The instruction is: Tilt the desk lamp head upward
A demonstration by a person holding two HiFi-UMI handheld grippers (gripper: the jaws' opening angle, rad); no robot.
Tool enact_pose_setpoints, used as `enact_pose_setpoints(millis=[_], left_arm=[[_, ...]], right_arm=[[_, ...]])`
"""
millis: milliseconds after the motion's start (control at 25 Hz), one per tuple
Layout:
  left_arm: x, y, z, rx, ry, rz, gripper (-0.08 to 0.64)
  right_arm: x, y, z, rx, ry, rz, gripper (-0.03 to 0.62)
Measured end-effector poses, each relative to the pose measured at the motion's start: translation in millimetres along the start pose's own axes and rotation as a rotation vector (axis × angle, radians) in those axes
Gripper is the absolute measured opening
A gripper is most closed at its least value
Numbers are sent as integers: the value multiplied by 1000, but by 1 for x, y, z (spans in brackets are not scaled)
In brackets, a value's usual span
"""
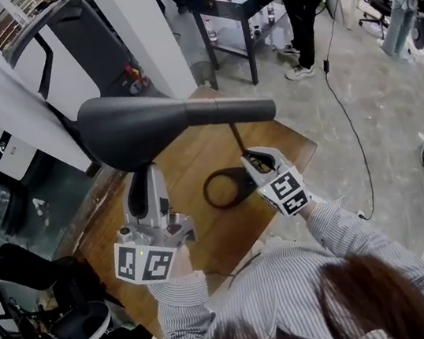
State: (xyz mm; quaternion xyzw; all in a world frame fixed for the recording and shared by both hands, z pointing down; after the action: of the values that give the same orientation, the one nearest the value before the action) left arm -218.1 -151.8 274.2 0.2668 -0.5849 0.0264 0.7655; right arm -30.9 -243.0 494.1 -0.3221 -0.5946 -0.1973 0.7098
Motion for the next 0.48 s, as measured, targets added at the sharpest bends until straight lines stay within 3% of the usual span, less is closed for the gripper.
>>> enact_pose_setpoints(millis=[480], left_arm=[[-23, -12, -3, 39, -64, 14, 37]], right_arm=[[-2, -4, 5, 21, 18, -6, 46]])
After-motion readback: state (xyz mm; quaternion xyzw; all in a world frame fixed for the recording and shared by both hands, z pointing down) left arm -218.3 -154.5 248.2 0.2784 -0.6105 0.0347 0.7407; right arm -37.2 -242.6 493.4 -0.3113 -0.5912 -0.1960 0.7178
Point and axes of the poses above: the fingertips, and each gripper's own axes: y backward along the fingers, z to its left, x out of its underside, the point moved 3 cm from there along y, backward along the fingers, and after that the axes turned 2 degrees about x, right-handed, at the moved point
